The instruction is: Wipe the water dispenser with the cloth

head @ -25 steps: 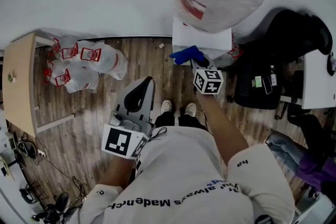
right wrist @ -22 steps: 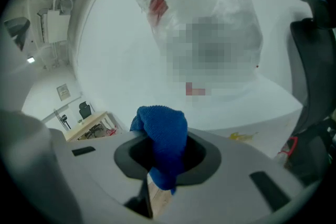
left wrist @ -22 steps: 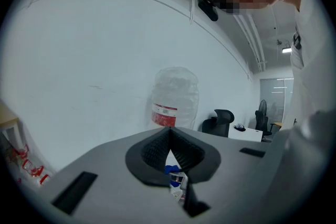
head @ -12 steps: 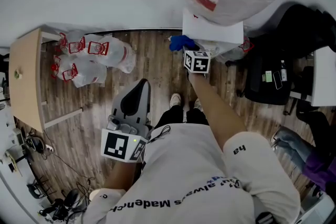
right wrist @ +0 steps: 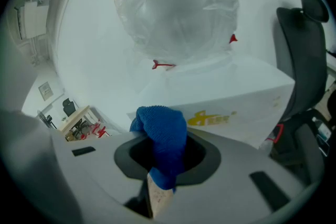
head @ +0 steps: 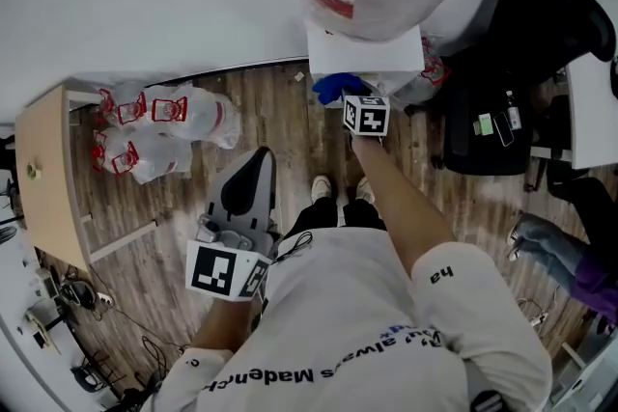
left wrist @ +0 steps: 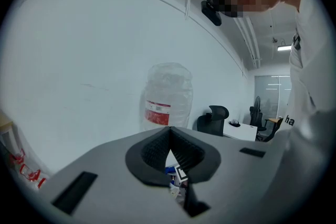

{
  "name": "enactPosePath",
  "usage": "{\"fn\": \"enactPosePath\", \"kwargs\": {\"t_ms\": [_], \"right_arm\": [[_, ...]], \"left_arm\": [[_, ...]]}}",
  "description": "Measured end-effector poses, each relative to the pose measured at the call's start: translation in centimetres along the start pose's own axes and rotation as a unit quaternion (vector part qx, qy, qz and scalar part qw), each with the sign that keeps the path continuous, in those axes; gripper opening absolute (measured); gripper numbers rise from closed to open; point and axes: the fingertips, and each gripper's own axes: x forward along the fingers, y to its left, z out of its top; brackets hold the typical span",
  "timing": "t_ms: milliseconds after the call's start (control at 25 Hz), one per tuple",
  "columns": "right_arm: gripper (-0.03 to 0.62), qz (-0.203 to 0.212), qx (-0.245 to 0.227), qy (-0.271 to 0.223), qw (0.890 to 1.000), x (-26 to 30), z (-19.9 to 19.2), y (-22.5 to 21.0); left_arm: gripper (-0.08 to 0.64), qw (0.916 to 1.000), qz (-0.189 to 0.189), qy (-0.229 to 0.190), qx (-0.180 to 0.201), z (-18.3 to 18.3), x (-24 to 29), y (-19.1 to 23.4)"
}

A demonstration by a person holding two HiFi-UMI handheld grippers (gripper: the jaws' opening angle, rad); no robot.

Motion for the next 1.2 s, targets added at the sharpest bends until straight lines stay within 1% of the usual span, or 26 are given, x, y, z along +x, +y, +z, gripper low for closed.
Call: {"fn": "enactPosePath", "kwargs": {"t_ms": [200,400,1040,1200], "right_arm": [[0.080,-0.023,0.009,-0.004,1.000,-1.5,0.3,-3.7],[0.080,-0.033,0.015,-0.009,0.999,-2.7,0.7,-6.0],[0.080,-0.103,0.047,-0.017,0.993,-6.6,1.1,-16.2],[0.080,-0.119,0.075,-0.032,0.990,-8.0,1.5,-17.5]], "left_arm": [[0.018,0.9998,-0.019,0.002,0.003,-0.1,1.3,-1.6],[0.018,0.9994,-0.034,0.002,0.006,0.0,2.2,-3.2],[0.018,0.9983,-0.057,0.003,0.007,-0.1,4.4,-6.2],[0.018,0.9984,-0.056,0.005,0.007,-0.2,4.4,-5.9]]}}
